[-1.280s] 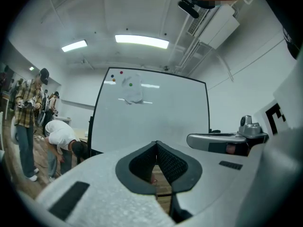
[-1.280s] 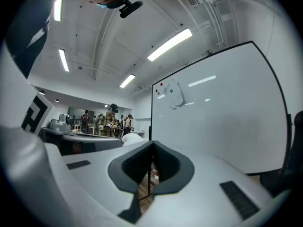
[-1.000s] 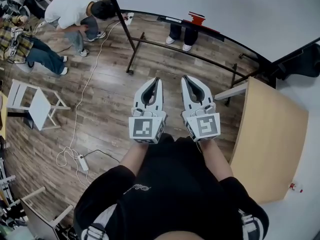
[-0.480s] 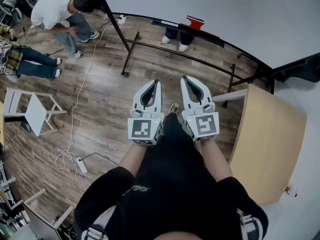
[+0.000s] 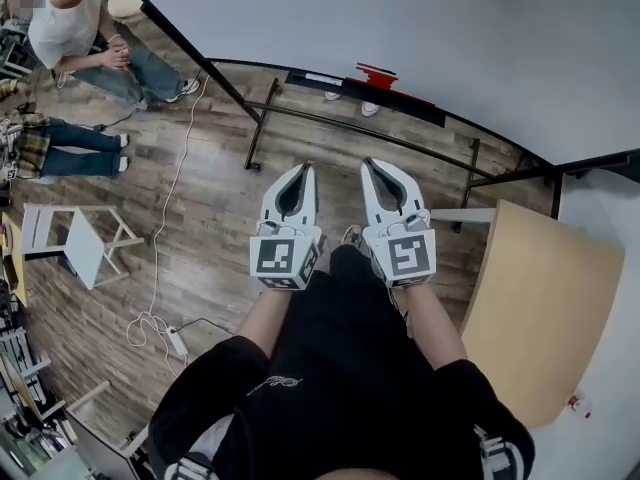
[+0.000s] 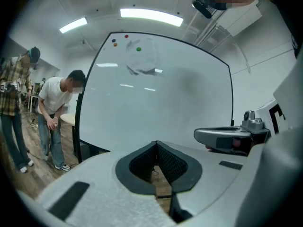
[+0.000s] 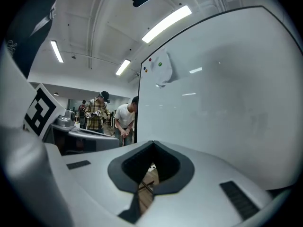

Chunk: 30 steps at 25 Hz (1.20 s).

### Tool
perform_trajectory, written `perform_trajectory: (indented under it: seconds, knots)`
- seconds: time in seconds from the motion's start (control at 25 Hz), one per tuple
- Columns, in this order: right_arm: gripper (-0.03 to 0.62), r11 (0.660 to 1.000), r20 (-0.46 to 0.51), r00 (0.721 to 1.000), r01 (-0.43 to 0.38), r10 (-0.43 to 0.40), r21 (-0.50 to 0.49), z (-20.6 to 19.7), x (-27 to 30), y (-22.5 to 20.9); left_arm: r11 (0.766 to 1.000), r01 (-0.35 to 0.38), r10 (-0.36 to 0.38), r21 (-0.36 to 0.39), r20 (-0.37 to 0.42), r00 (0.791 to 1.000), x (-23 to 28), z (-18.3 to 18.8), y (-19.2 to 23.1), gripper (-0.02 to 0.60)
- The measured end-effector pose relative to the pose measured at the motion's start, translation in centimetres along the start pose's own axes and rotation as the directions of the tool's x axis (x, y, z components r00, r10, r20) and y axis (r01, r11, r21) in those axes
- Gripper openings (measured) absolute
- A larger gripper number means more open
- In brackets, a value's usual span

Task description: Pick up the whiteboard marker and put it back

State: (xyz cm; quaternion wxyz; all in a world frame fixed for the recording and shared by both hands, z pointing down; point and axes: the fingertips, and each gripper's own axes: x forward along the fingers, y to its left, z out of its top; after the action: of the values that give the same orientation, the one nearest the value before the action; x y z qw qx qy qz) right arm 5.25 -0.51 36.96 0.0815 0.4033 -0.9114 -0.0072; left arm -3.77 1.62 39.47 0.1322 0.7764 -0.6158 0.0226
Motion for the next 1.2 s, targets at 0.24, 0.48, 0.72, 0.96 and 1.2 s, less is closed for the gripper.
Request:
perform_trajectory:
  seconds: [0.24,0.48,0.72,0.96,1.2]
  knots:
    - [0.000,1.000,-0.111,0.994,0.001,-0.003,-0.019,-2.3,2.5,-3.0,1.000,-0.008,0.008,0.004,-0.062,0.998,3.5,-0.8,-0.2,0.005]
    - [0.000,0.986,-0.191,0.982,-0.031,-0.001,-0.165,-3.7,6.5,-4.0,1.000,-0.029,0.028,-0.011,-0.093,0.995,5.9,-1.7,1.8,0.005]
    - [0.000,0.951,-0.288,0.958,-0.098,0.011,-0.292,-5.2,12.2,-3.8,0.999,-0.026,0.024,-0.018,-0.113,0.993,8.3,-2.2,5.7,0.005]
    - [0.000,0.930,-0.405,0.914,-0.157,0.011,-0.331,-7.4,18.7,-4.0,0.999,0.001,-0.008,-0.042,-0.164,0.986,11.0,-3.8,9.9,0.005]
    - [0.000,0.862,-0.547,0.837,-0.256,-0.029,-0.438,-11.1,25.0,-3.7,0.997,0.009,-0.025,-0.079,-0.209,0.978,13.7,-5.9,15.0,0.005]
